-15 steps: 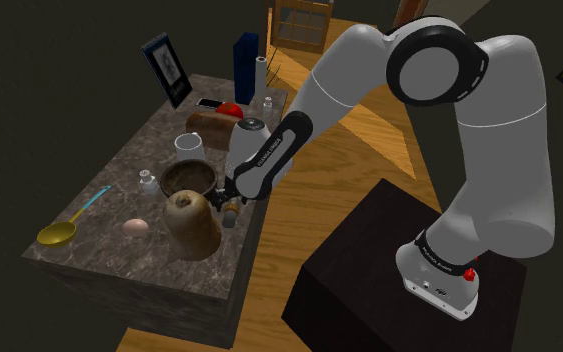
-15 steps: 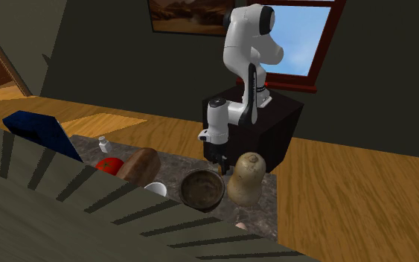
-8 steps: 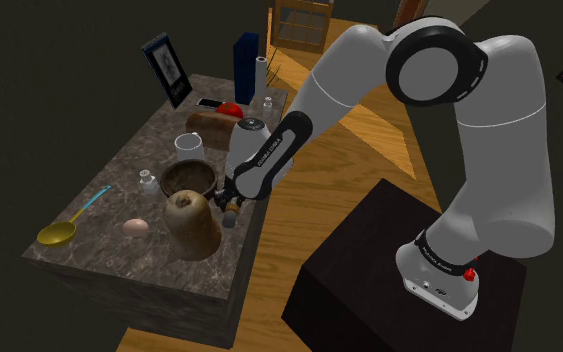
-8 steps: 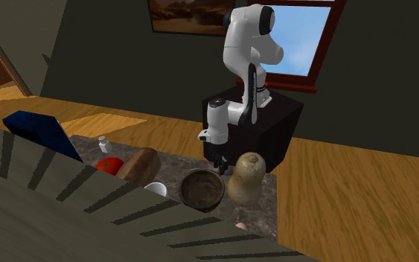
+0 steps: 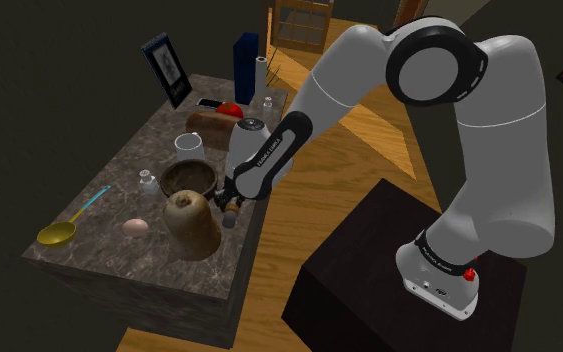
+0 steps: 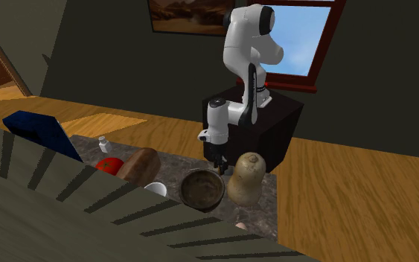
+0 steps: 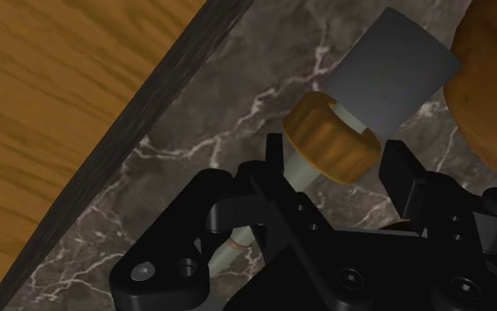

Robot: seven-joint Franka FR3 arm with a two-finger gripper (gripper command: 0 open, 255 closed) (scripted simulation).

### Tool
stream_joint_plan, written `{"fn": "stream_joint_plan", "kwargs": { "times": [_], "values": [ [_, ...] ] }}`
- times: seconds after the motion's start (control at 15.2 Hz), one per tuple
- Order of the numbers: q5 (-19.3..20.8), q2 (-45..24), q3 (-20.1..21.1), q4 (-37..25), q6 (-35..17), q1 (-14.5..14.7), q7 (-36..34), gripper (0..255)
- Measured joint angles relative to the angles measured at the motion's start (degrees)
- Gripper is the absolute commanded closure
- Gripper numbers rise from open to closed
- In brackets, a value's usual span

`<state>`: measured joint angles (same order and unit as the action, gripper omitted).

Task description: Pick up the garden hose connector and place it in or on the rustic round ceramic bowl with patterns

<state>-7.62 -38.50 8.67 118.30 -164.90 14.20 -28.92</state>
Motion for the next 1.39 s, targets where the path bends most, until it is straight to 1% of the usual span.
{"fn": "stream_joint_plan", "kwargs": {
  "times": [0.59, 1.39],
  "values": [
    [-0.2, 5.8, 0.2, 2.0, 3.8, -0.2, -0.5, 255],
    [-0.4, 14.0, 0.4, 3.4, 10.5, -0.5, -1.4, 255]
  ]
}}
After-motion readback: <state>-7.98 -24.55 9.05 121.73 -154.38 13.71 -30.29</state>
